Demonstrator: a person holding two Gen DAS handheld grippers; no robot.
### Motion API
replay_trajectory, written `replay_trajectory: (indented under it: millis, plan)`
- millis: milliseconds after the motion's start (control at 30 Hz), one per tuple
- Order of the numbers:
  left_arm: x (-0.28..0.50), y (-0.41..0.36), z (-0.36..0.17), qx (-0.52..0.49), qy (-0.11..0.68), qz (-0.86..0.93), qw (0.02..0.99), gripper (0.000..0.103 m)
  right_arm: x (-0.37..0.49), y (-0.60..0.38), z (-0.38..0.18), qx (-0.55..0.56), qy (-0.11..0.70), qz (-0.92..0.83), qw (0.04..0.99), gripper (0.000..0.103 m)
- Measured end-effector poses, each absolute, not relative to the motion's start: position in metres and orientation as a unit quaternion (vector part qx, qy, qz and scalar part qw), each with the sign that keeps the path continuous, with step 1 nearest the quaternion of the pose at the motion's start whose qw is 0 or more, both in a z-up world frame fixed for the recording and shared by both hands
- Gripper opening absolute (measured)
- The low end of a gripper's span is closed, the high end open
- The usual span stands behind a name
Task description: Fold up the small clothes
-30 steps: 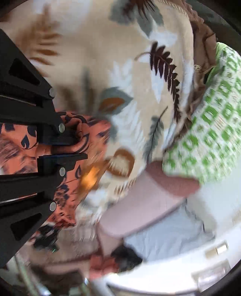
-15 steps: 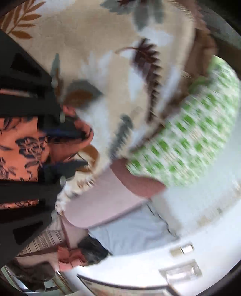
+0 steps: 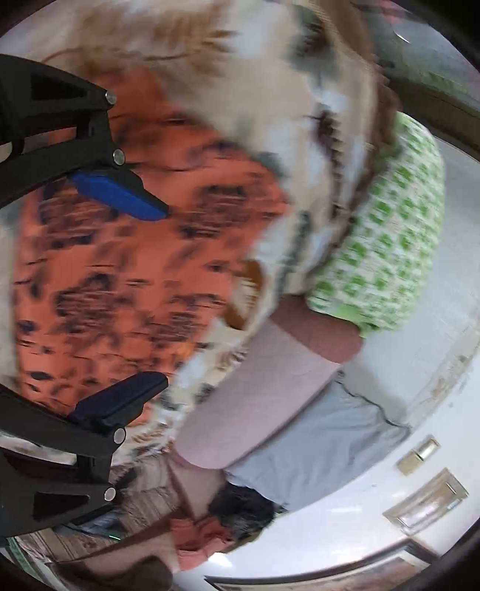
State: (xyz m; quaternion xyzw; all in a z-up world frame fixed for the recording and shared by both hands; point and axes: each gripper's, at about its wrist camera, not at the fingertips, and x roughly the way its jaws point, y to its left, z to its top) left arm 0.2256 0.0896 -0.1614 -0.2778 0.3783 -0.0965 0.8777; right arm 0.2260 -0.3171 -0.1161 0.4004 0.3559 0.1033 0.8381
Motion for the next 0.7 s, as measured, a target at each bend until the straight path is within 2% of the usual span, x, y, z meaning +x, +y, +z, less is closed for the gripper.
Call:
replay_trajectory:
  millis: [100, 200, 267, 300, 367, 433, 500, 600, 700]
  plan:
    - [0.226, 0.073, -0.189, -0.216, 0.446, -0.064, 0.866, 0.084, 0.238, -0.274, -0.126, 0.353, 0.405, 0.114, 0.836, 0.067]
    - [0.229, 0.080, -0.199, -0.182, 0.441, -0.042, 0.878, 0.084, 0.251, -0.256, -0.150, 0.287, 0.446, 0.069, 0.845, 0.064]
    - [0.231, 0.085, -0.201, -0.178, 0.447, -0.054, 0.875, 0.084, 0.259, -0.267, -0.173, 0.268, 0.456, 0.021, 0.849, 0.048]
    - [0.231, 0.087, -0.200, -0.177, 0.446, -0.059, 0.875, 0.083, 0.259, -0.276, -0.180, 0.269, 0.460, -0.002, 0.846, 0.027]
    - [0.229, 0.087, -0.198, -0.163, 0.441, -0.061, 0.881, 0.083, 0.261, -0.288, -0.181, 0.274, 0.450, -0.025, 0.849, 0.026]
    - [0.228, 0.081, -0.198, -0.137, 0.443, -0.064, 0.884, 0.083, 0.261, -0.282, -0.164, 0.241, 0.429, -0.041, 0.870, 0.030]
    - [0.225, 0.075, -0.197, -0.106, 0.443, -0.068, 0.888, 0.084, 0.270, -0.259, -0.150, 0.209, 0.416, -0.011, 0.885, 0.030]
    - [0.220, 0.073, -0.199, -0.091, 0.441, -0.075, 0.890, 0.084, 0.293, -0.219, -0.153, 0.194, 0.448, 0.063, 0.871, 0.030]
    - [0.215, 0.078, -0.200, -0.078, 0.437, -0.085, 0.892, 0.084, 0.327, -0.184, -0.181, 0.140, 0.497, 0.047, 0.855, 0.031]
